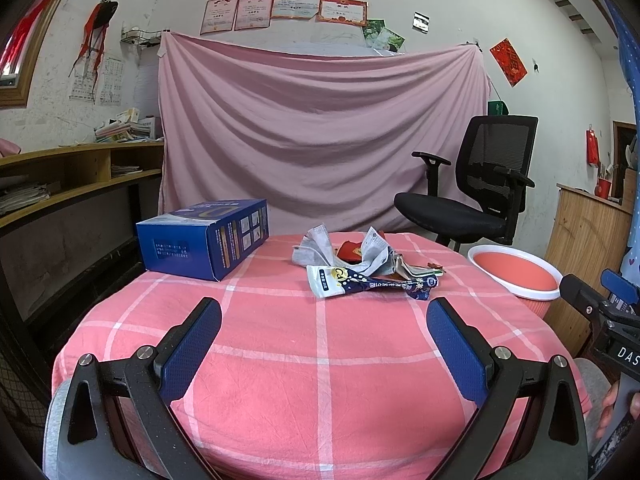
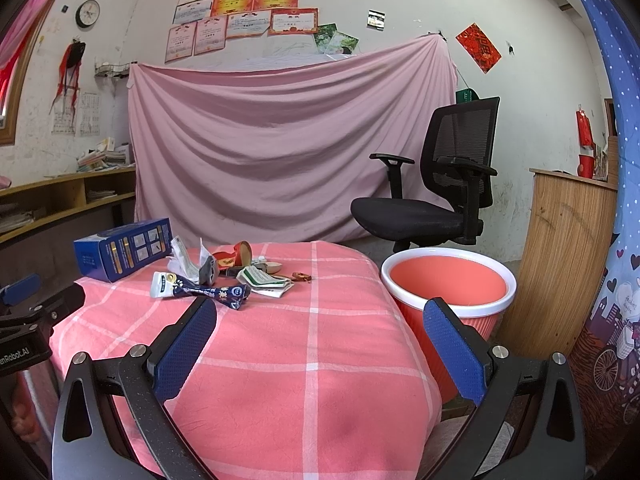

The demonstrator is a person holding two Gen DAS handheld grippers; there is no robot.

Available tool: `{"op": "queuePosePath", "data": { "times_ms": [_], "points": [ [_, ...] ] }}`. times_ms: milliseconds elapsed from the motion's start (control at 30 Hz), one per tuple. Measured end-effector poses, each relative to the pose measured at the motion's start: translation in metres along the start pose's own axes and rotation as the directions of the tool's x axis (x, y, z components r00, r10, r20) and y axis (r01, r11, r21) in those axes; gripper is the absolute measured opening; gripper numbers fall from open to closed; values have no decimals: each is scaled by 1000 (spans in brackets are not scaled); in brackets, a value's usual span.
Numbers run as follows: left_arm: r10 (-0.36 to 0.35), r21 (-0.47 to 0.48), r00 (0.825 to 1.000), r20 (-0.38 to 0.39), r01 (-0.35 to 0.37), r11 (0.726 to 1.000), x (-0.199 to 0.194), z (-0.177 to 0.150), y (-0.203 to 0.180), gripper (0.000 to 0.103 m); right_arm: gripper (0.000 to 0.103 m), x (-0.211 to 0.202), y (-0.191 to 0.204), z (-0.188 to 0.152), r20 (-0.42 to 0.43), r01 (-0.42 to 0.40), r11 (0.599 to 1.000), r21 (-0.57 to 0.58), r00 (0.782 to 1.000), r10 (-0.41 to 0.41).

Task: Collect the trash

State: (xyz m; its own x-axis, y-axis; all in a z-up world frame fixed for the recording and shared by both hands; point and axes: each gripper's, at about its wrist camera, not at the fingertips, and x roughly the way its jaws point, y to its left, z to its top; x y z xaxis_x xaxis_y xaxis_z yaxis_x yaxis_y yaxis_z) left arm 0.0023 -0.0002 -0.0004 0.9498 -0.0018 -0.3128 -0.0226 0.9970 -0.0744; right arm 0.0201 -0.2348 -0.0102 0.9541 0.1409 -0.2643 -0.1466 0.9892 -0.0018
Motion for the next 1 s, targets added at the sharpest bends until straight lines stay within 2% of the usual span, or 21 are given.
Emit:
{"op": "queuePosePath", "data": {
  "times_ms": [1000],
  "points": [
    [1, 0, 1000, 6, -1, 1000, -1, 0, -1, 101, 103, 0, 0, 0, -3, -2, 1000, 4, 1000, 2]
  ]
}}
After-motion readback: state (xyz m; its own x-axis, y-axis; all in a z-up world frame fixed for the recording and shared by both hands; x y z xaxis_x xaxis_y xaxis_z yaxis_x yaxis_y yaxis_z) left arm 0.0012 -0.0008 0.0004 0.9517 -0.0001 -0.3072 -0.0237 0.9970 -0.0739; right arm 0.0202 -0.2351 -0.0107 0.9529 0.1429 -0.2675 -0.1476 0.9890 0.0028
